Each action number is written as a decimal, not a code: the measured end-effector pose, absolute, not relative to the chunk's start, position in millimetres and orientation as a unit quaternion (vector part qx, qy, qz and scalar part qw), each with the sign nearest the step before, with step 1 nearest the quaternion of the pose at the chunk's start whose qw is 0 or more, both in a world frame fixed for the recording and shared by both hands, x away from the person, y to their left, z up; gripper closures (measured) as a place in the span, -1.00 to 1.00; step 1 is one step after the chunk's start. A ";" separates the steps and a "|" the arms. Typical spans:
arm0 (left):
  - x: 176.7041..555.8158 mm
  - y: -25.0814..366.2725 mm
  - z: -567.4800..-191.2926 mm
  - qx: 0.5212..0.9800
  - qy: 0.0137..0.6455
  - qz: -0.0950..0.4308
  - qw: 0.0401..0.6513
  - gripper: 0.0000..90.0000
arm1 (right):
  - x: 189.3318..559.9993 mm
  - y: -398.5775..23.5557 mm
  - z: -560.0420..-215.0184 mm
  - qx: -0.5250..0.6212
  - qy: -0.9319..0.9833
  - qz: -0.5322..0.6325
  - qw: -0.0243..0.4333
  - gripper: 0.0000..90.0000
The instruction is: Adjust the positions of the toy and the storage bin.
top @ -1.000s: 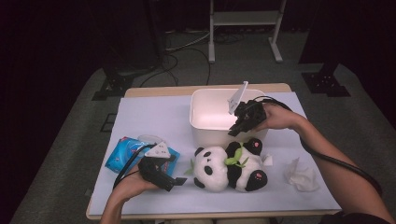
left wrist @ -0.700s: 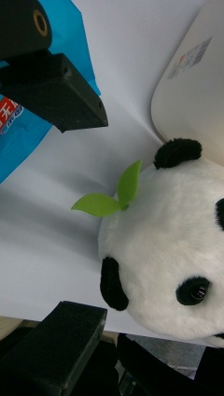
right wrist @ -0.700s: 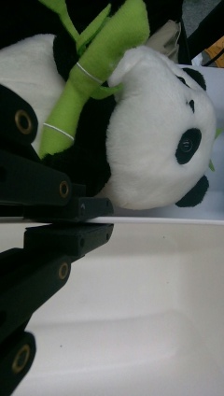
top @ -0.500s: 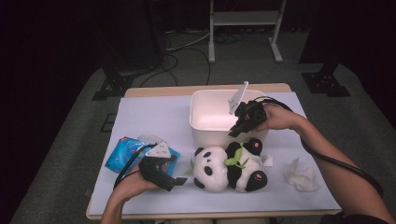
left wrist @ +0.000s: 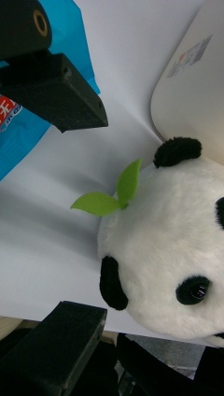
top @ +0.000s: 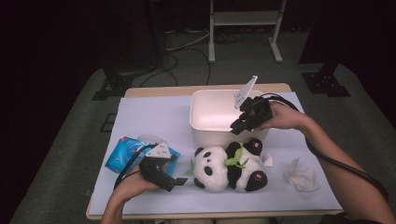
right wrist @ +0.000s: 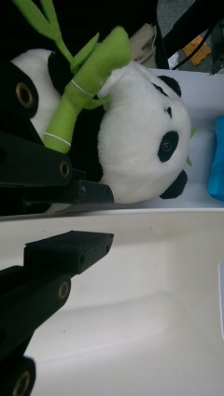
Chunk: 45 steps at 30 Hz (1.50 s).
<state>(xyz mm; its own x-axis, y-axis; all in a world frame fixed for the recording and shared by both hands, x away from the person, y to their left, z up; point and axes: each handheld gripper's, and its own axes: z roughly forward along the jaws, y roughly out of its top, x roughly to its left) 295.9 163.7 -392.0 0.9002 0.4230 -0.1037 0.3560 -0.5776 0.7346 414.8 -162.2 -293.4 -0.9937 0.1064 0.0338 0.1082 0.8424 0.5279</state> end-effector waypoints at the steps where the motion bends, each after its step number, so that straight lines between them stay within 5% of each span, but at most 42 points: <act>1: 295.7 163.6 -391.9 0.888 0.218 0.042 0.404 -0.83 | 413.4 -163.1 -292.0 -0.052 -0.960 -0.275 -0.001 0.57; 15: 294.9 164.0 -394.2 0.887 0.224 0.039 0.402 -0.83 | 380.5 -173.3 -277.4 -0.049 -0.955 -0.293 -0.001 0.32; 29: 293.8 161.8 -397.9 0.886 0.228 0.032 0.403 -0.83 | 341.7 -163.2 -298.4 -0.017 -0.957 -0.287 0.033 0.01; 45: 293.4 165.8 -396.4 0.885 0.228 0.038 0.405 -0.83 | 337.3 -140.5 -322.1 -0.031 -0.966 -0.252 0.047 -0.29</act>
